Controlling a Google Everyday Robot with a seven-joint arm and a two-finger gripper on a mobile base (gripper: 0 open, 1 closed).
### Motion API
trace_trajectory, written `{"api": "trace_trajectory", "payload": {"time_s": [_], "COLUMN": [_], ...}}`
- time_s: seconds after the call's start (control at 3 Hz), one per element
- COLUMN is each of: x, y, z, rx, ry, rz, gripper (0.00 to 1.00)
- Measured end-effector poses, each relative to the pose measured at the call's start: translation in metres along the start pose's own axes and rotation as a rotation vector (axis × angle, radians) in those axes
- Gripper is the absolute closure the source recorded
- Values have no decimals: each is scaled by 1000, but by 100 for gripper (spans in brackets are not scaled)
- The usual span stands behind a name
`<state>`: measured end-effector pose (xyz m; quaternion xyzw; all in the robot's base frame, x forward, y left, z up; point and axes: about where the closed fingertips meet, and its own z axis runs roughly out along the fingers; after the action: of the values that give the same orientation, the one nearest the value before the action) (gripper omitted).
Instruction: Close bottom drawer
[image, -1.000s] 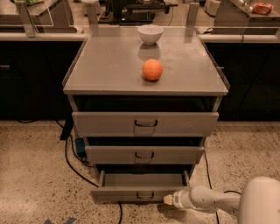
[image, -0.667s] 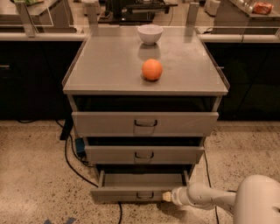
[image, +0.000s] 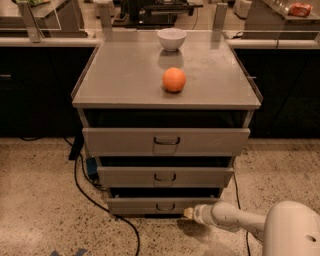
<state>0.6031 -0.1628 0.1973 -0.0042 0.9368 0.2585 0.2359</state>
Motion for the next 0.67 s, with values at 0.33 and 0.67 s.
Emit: {"api": "trace_trajectory", "payload": {"time_s": [0.33,0.67], "x": [0,-4], "y": [0,-3], "z": [0,2], "rx": [0,14], "ry": [0,-17], "rz": [0,10], "gripper": [100,100]}}
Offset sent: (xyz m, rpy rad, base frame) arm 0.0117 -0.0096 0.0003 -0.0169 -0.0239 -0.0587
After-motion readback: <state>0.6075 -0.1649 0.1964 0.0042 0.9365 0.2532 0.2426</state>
